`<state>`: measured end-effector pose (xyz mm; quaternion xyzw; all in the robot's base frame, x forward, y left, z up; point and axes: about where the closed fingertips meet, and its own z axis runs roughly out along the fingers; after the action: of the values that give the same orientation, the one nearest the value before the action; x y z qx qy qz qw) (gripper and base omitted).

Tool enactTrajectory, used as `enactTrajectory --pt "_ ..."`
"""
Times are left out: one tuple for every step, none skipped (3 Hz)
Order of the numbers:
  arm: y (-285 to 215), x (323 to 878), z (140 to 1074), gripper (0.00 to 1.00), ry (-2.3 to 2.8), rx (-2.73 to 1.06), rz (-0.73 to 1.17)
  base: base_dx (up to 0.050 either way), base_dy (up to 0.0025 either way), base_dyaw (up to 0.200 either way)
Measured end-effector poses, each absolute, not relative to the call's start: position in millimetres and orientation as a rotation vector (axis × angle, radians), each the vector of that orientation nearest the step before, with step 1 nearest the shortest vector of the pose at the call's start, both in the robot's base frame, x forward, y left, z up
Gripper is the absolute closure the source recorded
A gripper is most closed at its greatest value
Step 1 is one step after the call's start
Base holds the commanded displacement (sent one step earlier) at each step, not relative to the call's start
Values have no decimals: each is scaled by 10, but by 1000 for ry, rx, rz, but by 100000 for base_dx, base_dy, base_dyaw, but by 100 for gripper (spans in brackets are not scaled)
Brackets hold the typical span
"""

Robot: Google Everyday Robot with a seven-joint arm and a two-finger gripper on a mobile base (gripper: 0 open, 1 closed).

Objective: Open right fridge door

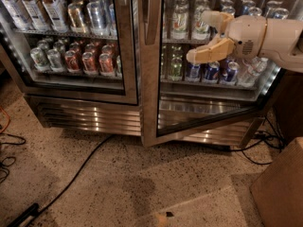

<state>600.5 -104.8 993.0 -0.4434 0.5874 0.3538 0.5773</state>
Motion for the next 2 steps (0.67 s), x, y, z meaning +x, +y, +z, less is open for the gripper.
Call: enactTrajectory --pt "-977 6050 9874 0 1485 -1142 649 0 0 0" --pt "-967 6083 9848 0 1565 -1242 459 0 0 0"
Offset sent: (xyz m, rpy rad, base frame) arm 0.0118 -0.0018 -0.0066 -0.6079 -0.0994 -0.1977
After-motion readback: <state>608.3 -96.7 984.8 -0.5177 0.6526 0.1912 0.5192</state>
